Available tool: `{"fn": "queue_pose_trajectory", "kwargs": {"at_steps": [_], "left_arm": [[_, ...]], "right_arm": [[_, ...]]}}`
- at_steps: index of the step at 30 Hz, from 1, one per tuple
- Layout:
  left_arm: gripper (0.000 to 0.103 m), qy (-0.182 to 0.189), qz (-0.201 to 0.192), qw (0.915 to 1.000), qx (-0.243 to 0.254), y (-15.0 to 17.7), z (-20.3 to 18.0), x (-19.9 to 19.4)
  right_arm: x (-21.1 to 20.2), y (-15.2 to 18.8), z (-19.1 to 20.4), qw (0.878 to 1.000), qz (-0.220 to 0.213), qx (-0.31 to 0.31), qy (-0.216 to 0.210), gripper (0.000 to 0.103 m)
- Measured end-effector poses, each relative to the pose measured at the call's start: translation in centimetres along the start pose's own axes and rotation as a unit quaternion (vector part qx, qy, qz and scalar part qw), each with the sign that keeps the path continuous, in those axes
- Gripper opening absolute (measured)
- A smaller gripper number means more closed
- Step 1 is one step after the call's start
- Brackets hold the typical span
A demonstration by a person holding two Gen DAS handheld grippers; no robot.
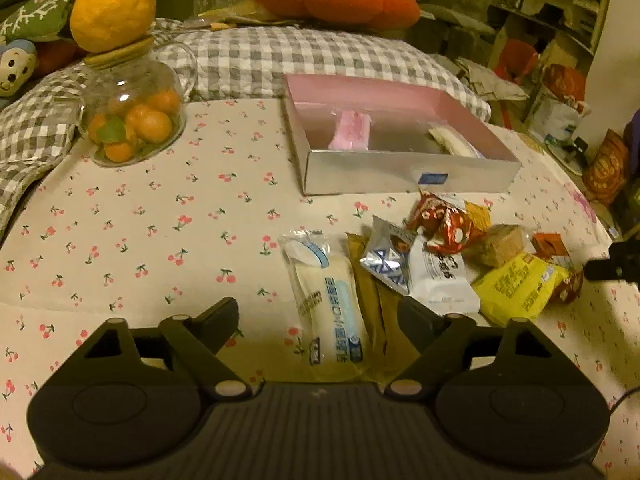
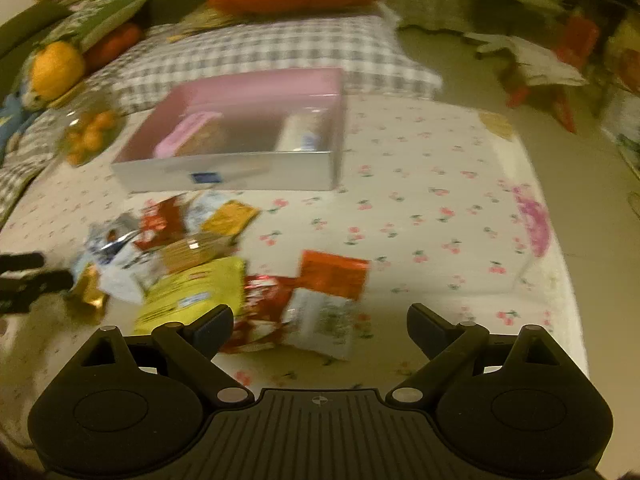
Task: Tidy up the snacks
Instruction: 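Grasp the white-and-blue milk bread packet with the left tool while the right tool grasps the red cartoon packet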
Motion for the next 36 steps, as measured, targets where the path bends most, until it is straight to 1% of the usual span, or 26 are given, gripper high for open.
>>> {"fn": "queue_pose_trajectory", "kwargs": {"at_steps": [2, 4, 9, 13, 18, 20, 22, 25, 30, 33, 36], "left_arm": [[0.077, -0.003, 0.003, 1.0, -0.001, 0.0, 0.2, 0.2], [0.075, -0.006, 0.006, 1.0, -0.004, 0.1, 0.4, 0.3], [0.067, -0.02, 0.019, 0.9996, -0.009, 0.4, 1.0, 0.8], [0.071, -0.031, 0.026, 0.9992, -0.01, 0.6, 1.5, 0.8], [0.073, -0.062, 0.026, 0.9977, 0.001, 0.4, 2.3, 0.6], [0.073, -0.081, 0.026, 0.9963, 0.007, 0.3, 2.6, 0.4], [0.072, -0.089, 0.026, 0.9957, 0.004, 0.1, 3.0, 0.3], [0.066, -0.071, 0.026, 0.997, -0.013, 0.0, 3.1, 0.2], [0.066, -0.038, 0.026, 0.9989, -0.009, 0.0, 1.9, 0.6], [0.065, -0.033, 0.03, 0.999, 0.005, 0.1, 1.2, 1.2], [0.059, -0.038, 0.042, 0.9983, 0.015, 0.4, 1.0, 1.9]], "right_arm": [[0.0, 0.1, 0.8, 1.0, 0.001, -0.011, -0.014, 0.095], [0.1, 0.3, 1.5, 0.999, 0.003, -0.021, -0.024, 0.095], [0.8, 1.0, 3.0, 0.998, 0.008, -0.051, -0.027, 0.095], [1.4, 1.4, 3.4, 0.997, 0.016, -0.069, -0.02, 0.095], [1.8, 1.4, 2.8, 0.997, 0.016, -0.072, -0.003, 0.095], [2.0, 1.5, 2.5, 0.997, 0.019, -0.069, 0.001, 0.095], [2.0, 1.5, 2.3, 0.998, 0.022, -0.066, 0.003, 0.095], [2.0, 1.5, 2.4, 0.998, 0.022, -0.067, 0.0, 0.095], [2.2, 1.4, 3.5, 0.996, 0.017, -0.084, -0.009, 0.095], [2.5, 1.3, 4.1, 0.995, 0.013, -0.095, -0.005, 0.093], [2.8, 1.3, 4.4, 0.994, 0.008, -0.107, -0.001, 0.091]]}}
Point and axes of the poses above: each gripper's, at about its wrist camera, not at the fingertips, and x roughly the way its jaws point, z to its left, y to its underside, the point moved 6 cm from there along x, roughly the way its jaws point, and after that the axes turned 6 degrees about y, right-handed, at the moved point
